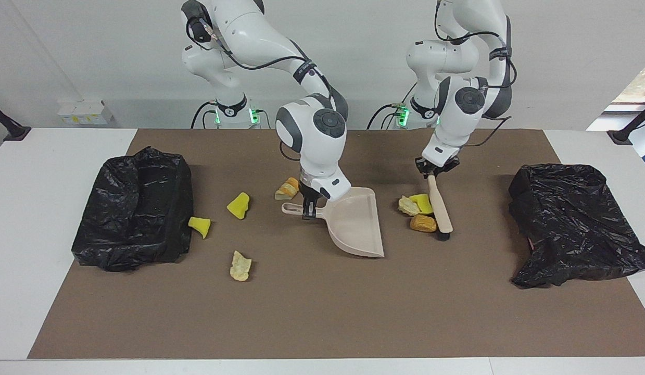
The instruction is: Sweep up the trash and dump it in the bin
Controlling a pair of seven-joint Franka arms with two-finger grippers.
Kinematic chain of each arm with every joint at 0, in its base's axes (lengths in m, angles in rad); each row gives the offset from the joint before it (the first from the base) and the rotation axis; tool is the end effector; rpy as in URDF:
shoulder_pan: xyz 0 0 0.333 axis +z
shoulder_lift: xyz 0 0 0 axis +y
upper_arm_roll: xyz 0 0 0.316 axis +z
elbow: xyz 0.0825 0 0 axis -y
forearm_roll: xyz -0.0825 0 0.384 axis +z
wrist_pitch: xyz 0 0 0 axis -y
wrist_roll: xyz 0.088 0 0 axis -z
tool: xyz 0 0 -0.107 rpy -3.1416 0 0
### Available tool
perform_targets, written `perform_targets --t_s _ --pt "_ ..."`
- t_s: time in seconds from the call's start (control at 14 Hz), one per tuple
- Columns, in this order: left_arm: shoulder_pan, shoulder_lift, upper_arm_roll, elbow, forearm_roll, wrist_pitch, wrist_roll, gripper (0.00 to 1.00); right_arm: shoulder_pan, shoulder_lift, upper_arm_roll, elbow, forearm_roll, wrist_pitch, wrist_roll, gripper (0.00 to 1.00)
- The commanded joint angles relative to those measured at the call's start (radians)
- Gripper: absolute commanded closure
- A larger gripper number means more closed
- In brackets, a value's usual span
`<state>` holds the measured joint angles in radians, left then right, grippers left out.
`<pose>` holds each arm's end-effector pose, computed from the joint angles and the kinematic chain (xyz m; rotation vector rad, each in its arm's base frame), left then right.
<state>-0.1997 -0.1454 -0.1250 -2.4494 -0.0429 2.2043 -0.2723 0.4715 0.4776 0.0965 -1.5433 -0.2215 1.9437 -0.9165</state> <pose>0.4293 -0.1457 0.3462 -3.1225 0.0360 0.1572 0.5861 0.3457 0.3716 2.1247 2.1103 -0.1503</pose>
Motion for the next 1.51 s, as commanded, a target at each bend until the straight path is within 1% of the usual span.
perform_targets --t_s 0.0,0.14,0.36,0.5,0.65,0.79,0.93,1.08,1.15,1.22,1.43 --pt "-0.096 0.023 0.013 0.009 -0.067 0.014 -0.045 1.0 0.001 -0.007 0.006 -0.027 -0.022 0.03 -0.022 1.0" --pt "-0.144 0.027 0.011 0.021 -0.129 0.022 -0.047 1.0 0.001 -0.019 0.006 -0.058 -0.024 0.044 -0.022 1.0" --pt "-0.245 0.029 0.01 0.03 -0.236 0.055 -0.045 1.0 0.001 -0.019 0.006 -0.057 -0.024 0.044 -0.022 1.0" --pt "-0.305 0.049 0.011 0.079 -0.303 0.061 -0.047 1.0 0.001 -0.017 0.006 -0.052 -0.024 0.044 -0.022 1.0" --pt "-0.336 0.085 0.011 0.153 -0.339 0.046 -0.054 1.0 0.001 -0.016 0.006 -0.047 -0.024 0.044 -0.021 1.0" --pt "-0.333 0.11 0.014 0.199 -0.341 0.035 -0.068 1.0 -0.002 -0.014 0.006 -0.043 -0.024 0.044 -0.015 1.0" --pt "-0.316 0.102 0.021 0.199 -0.341 0.022 -0.067 1.0 -0.01 -0.014 0.006 -0.041 -0.018 0.046 -0.012 1.0" --pt "-0.268 0.099 0.022 0.199 -0.325 -0.011 -0.065 1.0 -0.021 -0.011 0.008 -0.043 -0.006 0.105 -0.015 1.0" --pt "-0.244 0.099 0.022 0.198 -0.29 -0.024 -0.065 1.0 -0.025 -0.011 0.008 -0.041 -0.002 0.122 -0.018 1.0" --pt "-0.203 0.099 0.022 0.198 -0.226 -0.044 -0.065 1.0 -0.037 -0.011 0.009 -0.041 -0.002 0.124 -0.012 1.0" --pt "-0.124 0.089 0.022 0.196 -0.131 -0.083 -0.065 1.0 -0.056 -0.017 0.009 -0.031 0.02 0.124 -0.018 1.0"
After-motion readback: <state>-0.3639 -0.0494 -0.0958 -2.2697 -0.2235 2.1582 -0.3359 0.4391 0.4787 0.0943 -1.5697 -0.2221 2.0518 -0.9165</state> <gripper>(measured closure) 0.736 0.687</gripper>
